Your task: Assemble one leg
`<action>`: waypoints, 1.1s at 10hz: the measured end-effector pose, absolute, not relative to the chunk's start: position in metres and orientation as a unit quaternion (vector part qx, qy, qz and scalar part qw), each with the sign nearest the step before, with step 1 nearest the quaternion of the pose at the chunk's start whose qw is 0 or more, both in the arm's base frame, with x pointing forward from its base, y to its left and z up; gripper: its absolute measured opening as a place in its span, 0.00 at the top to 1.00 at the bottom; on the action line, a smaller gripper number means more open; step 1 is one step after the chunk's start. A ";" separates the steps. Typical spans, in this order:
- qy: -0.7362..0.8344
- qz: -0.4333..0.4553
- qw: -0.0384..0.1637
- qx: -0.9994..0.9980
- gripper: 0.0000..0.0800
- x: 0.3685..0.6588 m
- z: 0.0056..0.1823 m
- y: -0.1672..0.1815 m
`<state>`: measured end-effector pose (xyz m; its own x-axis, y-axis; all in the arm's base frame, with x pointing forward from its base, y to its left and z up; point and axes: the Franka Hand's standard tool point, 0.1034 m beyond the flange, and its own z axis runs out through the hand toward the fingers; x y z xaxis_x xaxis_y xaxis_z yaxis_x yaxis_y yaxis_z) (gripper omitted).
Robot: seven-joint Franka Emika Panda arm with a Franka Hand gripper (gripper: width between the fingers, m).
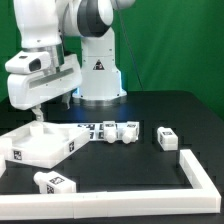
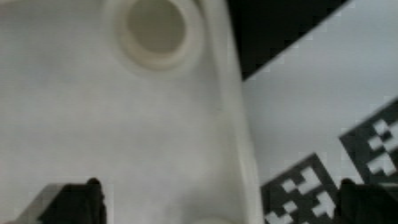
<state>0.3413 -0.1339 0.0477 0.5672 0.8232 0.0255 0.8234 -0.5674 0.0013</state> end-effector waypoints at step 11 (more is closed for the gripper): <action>-0.473 -0.002 -0.003 -0.881 0.54 0.350 0.011 -0.113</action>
Offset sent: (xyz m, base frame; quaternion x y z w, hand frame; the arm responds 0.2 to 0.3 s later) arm 0.0066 0.0070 -0.0310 0.0335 -0.0009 0.0214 0.9992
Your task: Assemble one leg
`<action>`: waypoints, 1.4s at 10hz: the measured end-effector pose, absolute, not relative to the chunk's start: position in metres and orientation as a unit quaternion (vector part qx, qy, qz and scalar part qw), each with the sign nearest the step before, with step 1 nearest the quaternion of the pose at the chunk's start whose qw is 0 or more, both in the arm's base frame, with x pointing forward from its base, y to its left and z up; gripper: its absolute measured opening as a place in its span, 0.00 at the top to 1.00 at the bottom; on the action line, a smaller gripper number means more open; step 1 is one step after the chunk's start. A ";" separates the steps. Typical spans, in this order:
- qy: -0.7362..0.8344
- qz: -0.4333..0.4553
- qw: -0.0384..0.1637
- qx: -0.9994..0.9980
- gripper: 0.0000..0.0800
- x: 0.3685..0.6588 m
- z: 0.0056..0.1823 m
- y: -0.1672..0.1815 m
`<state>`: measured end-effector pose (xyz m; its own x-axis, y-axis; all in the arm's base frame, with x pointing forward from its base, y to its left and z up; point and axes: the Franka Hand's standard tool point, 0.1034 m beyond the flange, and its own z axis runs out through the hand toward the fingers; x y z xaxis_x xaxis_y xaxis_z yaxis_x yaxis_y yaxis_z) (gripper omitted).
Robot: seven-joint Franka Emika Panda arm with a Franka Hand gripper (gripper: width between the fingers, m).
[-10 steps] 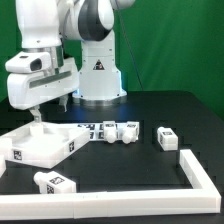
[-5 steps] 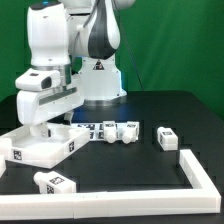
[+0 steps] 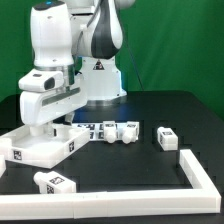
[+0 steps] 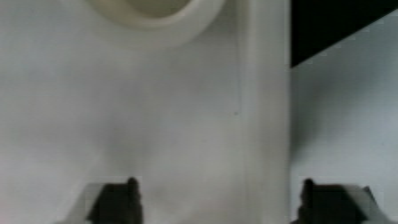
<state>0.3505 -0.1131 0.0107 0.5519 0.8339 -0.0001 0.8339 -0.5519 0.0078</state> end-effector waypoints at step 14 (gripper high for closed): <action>0.581 0.007 0.011 0.814 0.93 0.381 0.079 -0.071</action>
Offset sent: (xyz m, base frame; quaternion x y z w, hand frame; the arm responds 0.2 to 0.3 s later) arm 0.0000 0.0000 0.0000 0.0000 0.0000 0.0000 1.0000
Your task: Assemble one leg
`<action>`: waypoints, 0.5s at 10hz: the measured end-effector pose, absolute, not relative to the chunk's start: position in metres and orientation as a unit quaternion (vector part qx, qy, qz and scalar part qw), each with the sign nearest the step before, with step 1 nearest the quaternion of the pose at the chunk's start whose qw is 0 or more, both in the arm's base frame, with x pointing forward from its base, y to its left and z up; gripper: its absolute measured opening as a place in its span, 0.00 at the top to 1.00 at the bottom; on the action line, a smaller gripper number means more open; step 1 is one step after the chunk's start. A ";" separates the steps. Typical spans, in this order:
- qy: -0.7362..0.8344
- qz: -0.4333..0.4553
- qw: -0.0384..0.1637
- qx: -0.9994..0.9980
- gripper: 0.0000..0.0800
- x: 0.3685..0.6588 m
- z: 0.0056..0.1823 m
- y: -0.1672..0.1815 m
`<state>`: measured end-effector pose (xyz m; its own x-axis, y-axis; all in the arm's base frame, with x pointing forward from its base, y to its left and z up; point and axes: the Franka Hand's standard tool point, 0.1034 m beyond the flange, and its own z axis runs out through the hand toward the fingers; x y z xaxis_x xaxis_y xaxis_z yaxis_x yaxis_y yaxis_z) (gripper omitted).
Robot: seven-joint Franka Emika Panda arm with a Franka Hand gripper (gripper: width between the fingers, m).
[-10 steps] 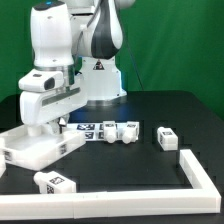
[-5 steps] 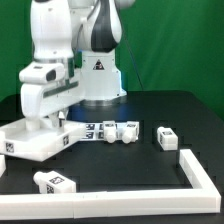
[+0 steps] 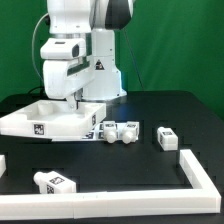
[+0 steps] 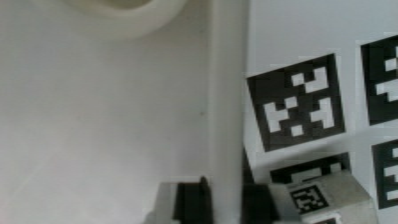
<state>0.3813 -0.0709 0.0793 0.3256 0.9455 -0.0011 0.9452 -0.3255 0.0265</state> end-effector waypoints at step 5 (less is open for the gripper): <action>0.698 0.004 -0.006 0.716 0.93 0.439 0.081 -0.023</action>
Offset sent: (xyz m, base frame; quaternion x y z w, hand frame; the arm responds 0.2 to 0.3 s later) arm 0.0782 0.0565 0.0077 0.0505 0.0347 -0.2303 0.9712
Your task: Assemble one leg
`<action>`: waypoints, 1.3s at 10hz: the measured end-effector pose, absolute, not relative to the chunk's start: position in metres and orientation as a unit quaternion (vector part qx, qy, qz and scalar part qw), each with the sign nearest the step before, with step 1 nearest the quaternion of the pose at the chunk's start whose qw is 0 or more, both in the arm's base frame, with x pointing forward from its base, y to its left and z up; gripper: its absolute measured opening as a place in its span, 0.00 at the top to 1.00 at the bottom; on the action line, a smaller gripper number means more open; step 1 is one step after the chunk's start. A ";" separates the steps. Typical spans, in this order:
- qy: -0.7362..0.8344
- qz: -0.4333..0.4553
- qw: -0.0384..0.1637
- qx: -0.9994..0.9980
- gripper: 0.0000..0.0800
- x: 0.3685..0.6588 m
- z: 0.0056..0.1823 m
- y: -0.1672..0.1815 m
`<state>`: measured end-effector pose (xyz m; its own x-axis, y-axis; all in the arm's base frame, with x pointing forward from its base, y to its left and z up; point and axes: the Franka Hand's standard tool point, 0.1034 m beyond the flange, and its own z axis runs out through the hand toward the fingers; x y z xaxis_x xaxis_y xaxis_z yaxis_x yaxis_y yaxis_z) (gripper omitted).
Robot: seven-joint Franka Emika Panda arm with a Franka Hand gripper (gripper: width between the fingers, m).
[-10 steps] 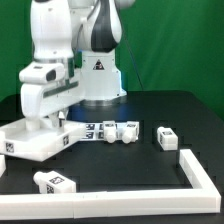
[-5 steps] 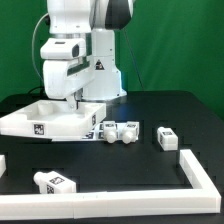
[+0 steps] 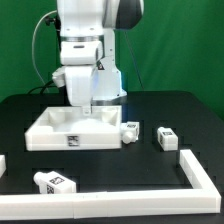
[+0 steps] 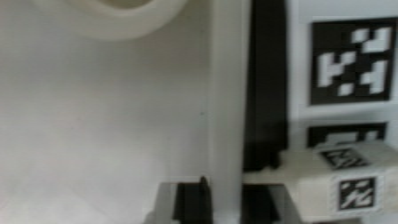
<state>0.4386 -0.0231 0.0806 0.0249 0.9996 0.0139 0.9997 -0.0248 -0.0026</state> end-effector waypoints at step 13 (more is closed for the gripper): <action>-0.716 -0.017 0.034 -0.697 0.93 0.483 0.052 0.049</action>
Offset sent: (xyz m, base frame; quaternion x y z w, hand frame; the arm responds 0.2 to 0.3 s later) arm 0.0000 0.0000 0.0000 0.0000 0.0000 0.0000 1.0000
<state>0.4834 0.0494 0.0518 -0.0270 0.9970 0.0732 0.9993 0.0287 -0.0228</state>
